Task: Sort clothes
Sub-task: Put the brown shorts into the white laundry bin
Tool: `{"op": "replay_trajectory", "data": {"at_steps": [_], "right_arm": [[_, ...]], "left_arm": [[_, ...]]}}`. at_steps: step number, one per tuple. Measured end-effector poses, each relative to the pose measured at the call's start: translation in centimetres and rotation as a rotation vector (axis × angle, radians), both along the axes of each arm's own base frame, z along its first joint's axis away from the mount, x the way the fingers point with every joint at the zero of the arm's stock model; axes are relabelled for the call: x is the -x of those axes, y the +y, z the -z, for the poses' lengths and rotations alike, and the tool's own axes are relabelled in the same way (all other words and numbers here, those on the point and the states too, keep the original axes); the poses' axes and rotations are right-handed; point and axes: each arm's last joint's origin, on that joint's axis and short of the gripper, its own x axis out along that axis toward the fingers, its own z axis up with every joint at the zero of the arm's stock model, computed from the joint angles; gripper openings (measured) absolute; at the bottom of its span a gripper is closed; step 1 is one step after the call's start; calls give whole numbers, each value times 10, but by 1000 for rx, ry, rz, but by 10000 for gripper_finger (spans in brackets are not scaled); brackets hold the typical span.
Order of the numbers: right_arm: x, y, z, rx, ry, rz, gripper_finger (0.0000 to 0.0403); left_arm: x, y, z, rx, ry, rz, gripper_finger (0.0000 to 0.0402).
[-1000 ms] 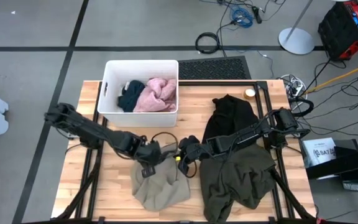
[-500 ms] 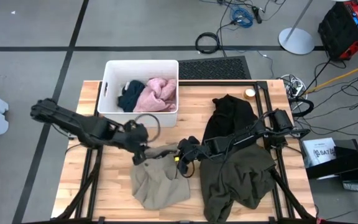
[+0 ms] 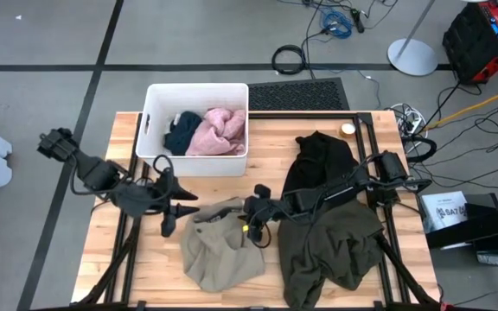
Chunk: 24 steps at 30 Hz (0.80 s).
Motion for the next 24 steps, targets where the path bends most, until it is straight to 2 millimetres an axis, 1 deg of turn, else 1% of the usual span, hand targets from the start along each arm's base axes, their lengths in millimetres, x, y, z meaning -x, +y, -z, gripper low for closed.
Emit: {"op": "replay_trajectory", "data": {"at_steps": [8, 12, 14, 17, 20, 24], "right_arm": [[-2, -7, 0, 62, 1, -24, 216], [-3, -13, 4, 61, 13, -7, 262], [-6, -16, 14, 73, 34, -5, 275], [-10, -23, 34, 70, 69, 9, 284], [-14, -29, 56, 28, 94, 26, 286], [-15, -33, 73, -22, 141, 20, 279]], "left_arm": [[0, -4, 1, -25, -4, -8, 173], [0, -4, 1, -26, -3, -9, 173], [0, -4, 1, -26, -3, -9, 173], [0, -4, 1, -27, -4, -10, 173], [0, -4, 1, -27, -4, -10, 173], [0, -4, 1, -27, -4, -10, 173]]}}
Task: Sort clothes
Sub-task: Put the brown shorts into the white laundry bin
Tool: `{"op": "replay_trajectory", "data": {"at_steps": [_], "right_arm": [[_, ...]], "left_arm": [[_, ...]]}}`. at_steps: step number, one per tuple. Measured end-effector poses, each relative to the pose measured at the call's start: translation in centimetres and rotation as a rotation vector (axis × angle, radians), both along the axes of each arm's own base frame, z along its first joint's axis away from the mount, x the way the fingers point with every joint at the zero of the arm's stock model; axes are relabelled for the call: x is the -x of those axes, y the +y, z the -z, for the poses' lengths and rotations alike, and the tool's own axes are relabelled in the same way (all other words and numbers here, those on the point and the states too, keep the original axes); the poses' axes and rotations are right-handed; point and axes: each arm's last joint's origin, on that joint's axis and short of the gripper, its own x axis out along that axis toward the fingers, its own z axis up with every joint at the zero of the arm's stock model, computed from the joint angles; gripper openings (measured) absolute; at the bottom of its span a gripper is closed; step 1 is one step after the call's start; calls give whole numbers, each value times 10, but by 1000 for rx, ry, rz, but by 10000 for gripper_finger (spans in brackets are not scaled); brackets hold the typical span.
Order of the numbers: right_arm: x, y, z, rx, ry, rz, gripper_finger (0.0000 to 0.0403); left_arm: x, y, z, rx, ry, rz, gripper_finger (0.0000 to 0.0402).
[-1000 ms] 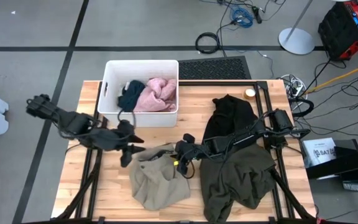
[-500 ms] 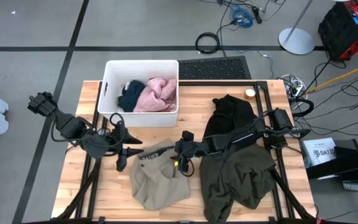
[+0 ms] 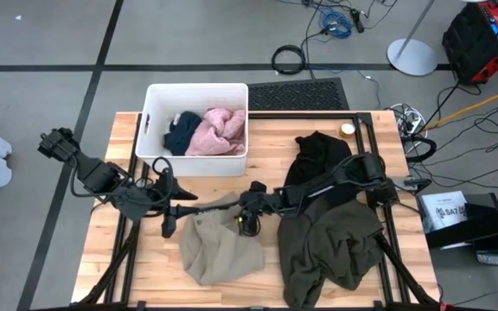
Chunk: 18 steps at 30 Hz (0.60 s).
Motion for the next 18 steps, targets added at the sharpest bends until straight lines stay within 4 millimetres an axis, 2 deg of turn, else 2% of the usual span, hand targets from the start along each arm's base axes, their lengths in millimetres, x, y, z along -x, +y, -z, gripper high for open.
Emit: {"op": "replay_trajectory", "data": {"at_steps": [3, 6, 14, 18], "right_arm": [[2, -3, 4, -43, 49, 22, 260], [3, -3, 5, -63, 60, 36, 218], [-1, 0, 0, -137, 71, -24, 22], [-2, 3, -11, -147, 51, -44, 16]], "left_arm": [[0, 0, 0, 2, 3, 4, 173], [1, -1, 0, 4, 5, 14, 173], [2, -5, 0, 5, 6, 35, 173], [3, -5, 0, 2, 6, 37, 173]]}}
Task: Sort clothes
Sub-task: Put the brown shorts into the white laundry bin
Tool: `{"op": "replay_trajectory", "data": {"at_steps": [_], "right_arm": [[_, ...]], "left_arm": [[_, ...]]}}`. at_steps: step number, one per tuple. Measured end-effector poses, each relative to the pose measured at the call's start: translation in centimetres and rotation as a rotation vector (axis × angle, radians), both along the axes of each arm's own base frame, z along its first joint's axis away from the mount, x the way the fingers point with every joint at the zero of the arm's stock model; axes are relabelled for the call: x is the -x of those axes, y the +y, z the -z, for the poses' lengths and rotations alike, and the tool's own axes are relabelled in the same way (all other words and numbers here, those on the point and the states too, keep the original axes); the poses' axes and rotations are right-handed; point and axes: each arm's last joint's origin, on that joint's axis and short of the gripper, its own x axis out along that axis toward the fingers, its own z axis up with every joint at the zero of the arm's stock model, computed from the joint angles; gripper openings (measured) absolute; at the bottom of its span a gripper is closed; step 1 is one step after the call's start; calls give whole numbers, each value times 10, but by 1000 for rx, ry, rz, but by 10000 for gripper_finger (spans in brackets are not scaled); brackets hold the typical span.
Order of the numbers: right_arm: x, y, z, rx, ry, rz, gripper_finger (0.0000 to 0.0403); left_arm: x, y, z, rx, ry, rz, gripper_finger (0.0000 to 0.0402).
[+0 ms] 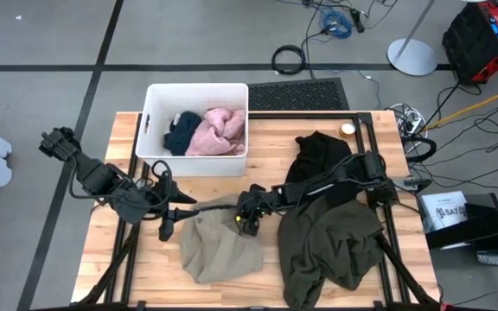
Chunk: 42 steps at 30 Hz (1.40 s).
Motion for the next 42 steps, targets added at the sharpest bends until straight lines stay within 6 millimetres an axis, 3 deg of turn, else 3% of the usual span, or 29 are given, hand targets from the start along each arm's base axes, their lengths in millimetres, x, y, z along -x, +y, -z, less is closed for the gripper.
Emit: {"op": "replay_trajectory", "data": {"at_steps": [5, 10, 23, 29, 37, 42], "right_arm": [[7, 3, -30, 13, -34, -32, 6], [15, 12, -91, 42, -212, -78, 4], [66, 32, -207, 191, -544, -82, 4], [97, 23, -255, 218, -703, -78, 4], [146, -5, -327, 301, -1083, 2, 3], [168, -24, -360, 371, -1228, 67, 3]], "left_arm": [[0, 0, 0, -7, -2, -4, 173], [-2, -1, 2, -23, 7, -8, 173], [-16, -11, 17, -82, 78, -13, 173], [-16, -11, 17, -91, 76, -20, 173], [-18, -12, 20, -107, 81, -31, 173], [-25, -17, 44, -142, 84, -56, 173]]}}
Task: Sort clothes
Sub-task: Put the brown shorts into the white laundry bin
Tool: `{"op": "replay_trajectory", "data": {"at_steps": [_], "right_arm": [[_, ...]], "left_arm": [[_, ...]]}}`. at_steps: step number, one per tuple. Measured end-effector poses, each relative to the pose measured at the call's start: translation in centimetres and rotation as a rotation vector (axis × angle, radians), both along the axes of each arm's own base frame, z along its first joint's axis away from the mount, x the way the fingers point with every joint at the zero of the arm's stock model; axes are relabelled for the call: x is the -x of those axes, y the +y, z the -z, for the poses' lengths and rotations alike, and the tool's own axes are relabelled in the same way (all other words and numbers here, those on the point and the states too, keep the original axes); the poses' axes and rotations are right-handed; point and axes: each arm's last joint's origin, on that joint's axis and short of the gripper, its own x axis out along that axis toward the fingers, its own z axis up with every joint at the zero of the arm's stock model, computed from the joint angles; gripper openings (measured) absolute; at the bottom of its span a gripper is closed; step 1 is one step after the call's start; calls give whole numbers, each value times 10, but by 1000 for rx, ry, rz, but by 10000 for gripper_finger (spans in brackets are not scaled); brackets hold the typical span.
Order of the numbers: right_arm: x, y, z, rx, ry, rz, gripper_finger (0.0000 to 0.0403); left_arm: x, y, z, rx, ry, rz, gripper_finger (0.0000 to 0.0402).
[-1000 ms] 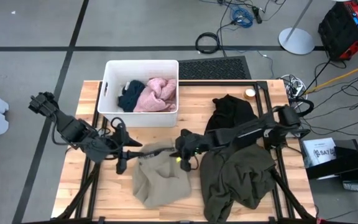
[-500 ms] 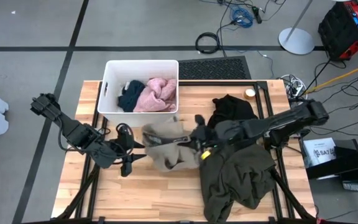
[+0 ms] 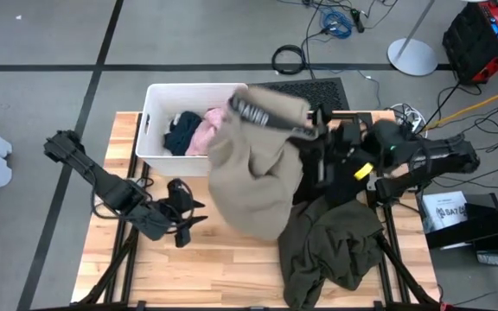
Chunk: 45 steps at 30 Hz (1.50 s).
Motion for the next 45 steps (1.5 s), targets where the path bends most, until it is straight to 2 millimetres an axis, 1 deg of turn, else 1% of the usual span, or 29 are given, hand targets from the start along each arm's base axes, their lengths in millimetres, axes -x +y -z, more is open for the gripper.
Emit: {"op": "replay_trajectory", "data": {"at_steps": [4, 7, 9, 13, 16, 19, 21, 23, 26, 29, 32, 36, 39, 41, 43, 45], "right_arm": [[1, -10, -34, 87, -99, -51, 3], [-6, -16, -61, 148, -161, -61, 3], [-17, -22, -77, 185, -174, -71, 3], [-49, -43, -101, 232, -145, -86, 3], [-74, -69, -114, 199, -107, -54, 3], [-98, -103, -116, 145, -92, -61, 3], [-117, -125, -112, 115, -100, -108, 3], [-130, -145, -98, 115, -177, -144, 3], [-140, -172, -82, 173, -270, -183, 3], [-149, -193, -67, 239, -327, -175, 3], [-166, -213, -42, 252, -338, -151, 3], [-189, -236, -5, 245, -295, -86, 3], [-197, -253, 15, 215, -287, -33, 3], [-200, -261, 25, 196, -290, -43, 3], [-196, -264, 25, 191, -329, -62, 3], [-185, -262, 14, 231, -426, -76, 3]], "left_arm": [[-5, -4, 28, 17, -12, -2, 173], [-8, -6, 51, 50, -58, 4, 173], [-12, -6, 65, 59, -97, 11, 173], [-23, -1, 89, 61, -203, 7, 173], [-32, 5, 102, 35, -257, -1, 173], [-40, 11, 115, -3, -230, -26, 173], [-45, 13, 123, -17, -202, -42, 173], [-48, 13, 132, -19, -174, -56, 173], [-52, 13, 142, -36, -138, -57, 173], [-54, 12, 149, -51, -109, -55, 173], [-55, 12, 154, -68, -93, -53, 173], [-58, 17, 155, -83, -83, -65, 173], [-59, 21, 155, -85, -82, -78, 173], [-60, 22, 155, -87, -81, -80, 173], [-60, 22, 155, -94, -77, -78, 173], [-60, 22, 155, -106, -74, -70, 173]]}}
